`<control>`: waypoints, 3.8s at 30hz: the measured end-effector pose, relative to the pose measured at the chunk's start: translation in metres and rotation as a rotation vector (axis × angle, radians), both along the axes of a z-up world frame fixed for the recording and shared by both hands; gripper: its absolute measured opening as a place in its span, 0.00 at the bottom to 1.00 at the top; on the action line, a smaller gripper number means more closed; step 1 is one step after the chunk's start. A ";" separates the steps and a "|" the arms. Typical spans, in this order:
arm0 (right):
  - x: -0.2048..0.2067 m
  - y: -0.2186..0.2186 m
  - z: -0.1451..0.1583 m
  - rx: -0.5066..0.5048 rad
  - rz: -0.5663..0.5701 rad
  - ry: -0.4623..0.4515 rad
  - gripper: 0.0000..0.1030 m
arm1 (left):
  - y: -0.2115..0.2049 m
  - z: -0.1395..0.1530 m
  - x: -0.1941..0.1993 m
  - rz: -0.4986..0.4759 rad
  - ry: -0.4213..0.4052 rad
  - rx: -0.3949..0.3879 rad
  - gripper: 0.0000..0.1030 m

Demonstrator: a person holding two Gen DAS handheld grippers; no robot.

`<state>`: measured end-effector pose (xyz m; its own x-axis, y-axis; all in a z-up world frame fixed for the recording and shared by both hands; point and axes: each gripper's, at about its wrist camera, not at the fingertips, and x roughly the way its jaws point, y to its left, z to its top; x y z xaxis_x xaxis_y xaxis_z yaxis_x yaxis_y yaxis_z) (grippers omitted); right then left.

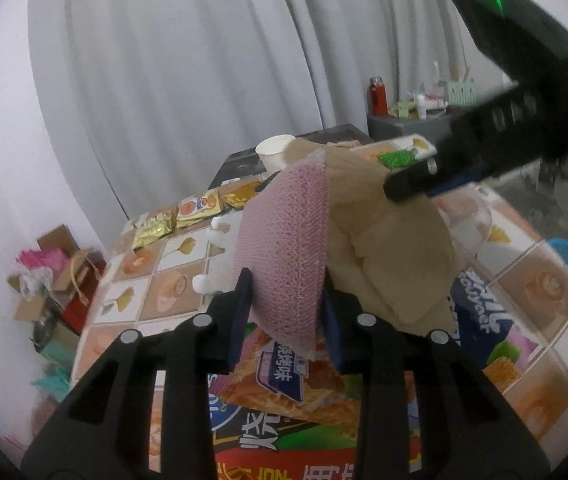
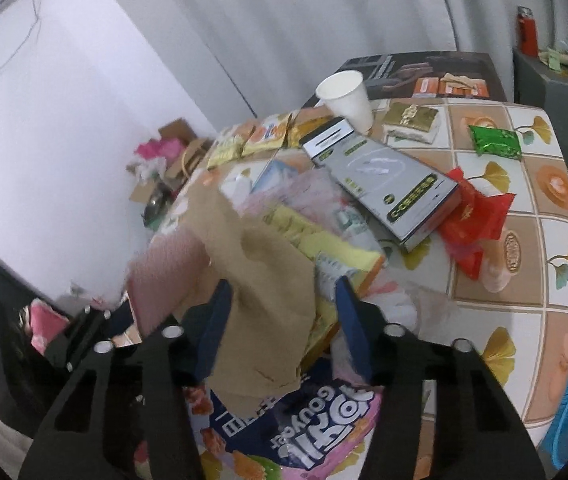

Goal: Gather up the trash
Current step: 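Close the left tool on the pink sponge while the right tool grips the tan paper bag, then carry the sponge and paper bag to the blue wastebasket and release both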

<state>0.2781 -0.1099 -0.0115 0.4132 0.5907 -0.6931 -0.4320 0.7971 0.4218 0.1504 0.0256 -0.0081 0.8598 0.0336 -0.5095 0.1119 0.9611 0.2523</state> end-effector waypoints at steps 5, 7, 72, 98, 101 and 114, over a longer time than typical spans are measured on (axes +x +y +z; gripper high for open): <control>-0.009 0.010 0.008 -0.032 0.017 -0.016 0.09 | 0.015 0.009 -0.006 0.012 -0.017 -0.084 0.29; -0.014 0.011 0.015 -0.028 0.020 -0.036 0.07 | 0.024 0.014 -0.010 0.009 -0.034 -0.126 0.29; -0.154 -0.163 0.097 0.122 -0.356 -0.272 0.03 | 0.167 -0.046 0.083 0.134 0.610 -0.216 0.81; -0.210 -0.253 0.090 0.200 -0.559 -0.334 0.03 | 0.053 0.098 0.034 -0.116 0.337 -0.291 0.73; -0.231 -0.286 0.082 0.196 -0.634 -0.330 0.03 | -0.027 0.109 0.036 -0.278 0.359 -0.290 0.73; -0.238 -0.427 0.021 0.144 -0.949 -0.167 0.03 | -0.364 0.021 0.044 -0.731 0.670 -0.319 0.74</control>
